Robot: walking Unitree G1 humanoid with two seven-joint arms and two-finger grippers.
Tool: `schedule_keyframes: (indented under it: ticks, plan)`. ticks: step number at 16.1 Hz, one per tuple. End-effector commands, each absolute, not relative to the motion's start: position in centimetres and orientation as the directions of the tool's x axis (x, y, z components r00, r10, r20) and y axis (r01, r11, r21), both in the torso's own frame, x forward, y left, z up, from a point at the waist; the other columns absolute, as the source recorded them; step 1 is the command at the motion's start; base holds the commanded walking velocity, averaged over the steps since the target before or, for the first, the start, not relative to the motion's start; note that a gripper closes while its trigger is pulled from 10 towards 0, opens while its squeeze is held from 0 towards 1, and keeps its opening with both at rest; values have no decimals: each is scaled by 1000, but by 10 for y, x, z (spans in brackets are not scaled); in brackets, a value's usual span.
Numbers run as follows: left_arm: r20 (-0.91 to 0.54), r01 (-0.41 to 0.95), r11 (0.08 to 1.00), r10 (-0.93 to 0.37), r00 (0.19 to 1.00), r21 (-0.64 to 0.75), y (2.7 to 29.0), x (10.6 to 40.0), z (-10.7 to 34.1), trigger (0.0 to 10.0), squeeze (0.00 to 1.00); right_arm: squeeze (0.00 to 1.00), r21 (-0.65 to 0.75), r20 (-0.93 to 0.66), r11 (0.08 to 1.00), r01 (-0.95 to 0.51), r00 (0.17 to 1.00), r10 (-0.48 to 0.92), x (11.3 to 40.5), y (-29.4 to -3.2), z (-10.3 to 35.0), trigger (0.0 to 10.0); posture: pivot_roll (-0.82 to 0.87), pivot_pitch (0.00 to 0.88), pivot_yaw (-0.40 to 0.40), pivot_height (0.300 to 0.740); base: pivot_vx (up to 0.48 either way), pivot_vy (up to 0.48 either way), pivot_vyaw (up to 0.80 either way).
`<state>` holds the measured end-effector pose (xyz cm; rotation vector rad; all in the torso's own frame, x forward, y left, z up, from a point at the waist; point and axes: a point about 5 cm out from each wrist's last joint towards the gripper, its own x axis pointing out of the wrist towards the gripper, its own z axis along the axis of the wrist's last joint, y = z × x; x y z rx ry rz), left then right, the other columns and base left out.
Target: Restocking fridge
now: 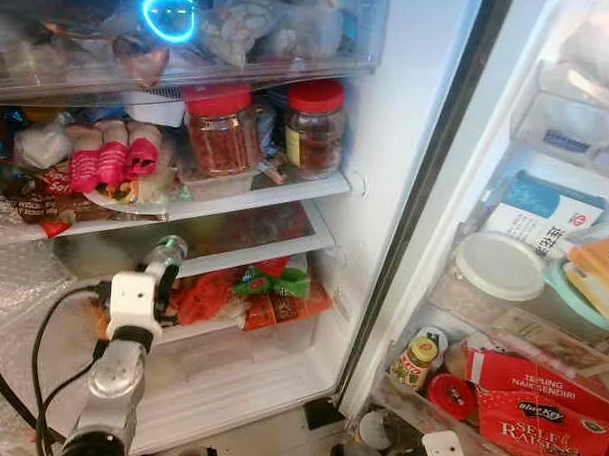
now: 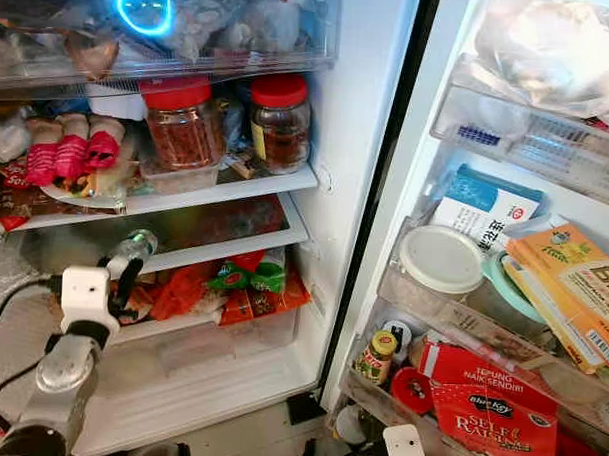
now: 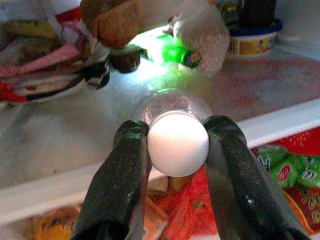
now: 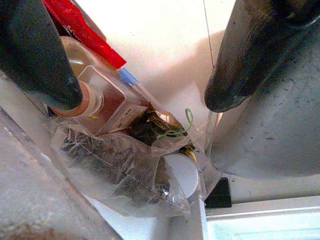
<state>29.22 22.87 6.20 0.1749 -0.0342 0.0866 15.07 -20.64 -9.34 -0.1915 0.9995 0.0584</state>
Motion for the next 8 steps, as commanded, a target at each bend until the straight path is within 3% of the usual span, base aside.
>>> schedule_keyframes:
  ticks: [1,8]
  plan:
    - [-77,-93,984,106,991,155,230,281,40,10000,0,0,-106,-861,982,-159,508,-11,143,-199,-98,10000,-95,0,-43,634,0,0,0]
    - [-102,-152,976,169,980,158,236,295,48,10000,0,0,-114,-860,980,-161,510,-16,144,-200,-97,10000,-97,0,-46,634,0,0,0]
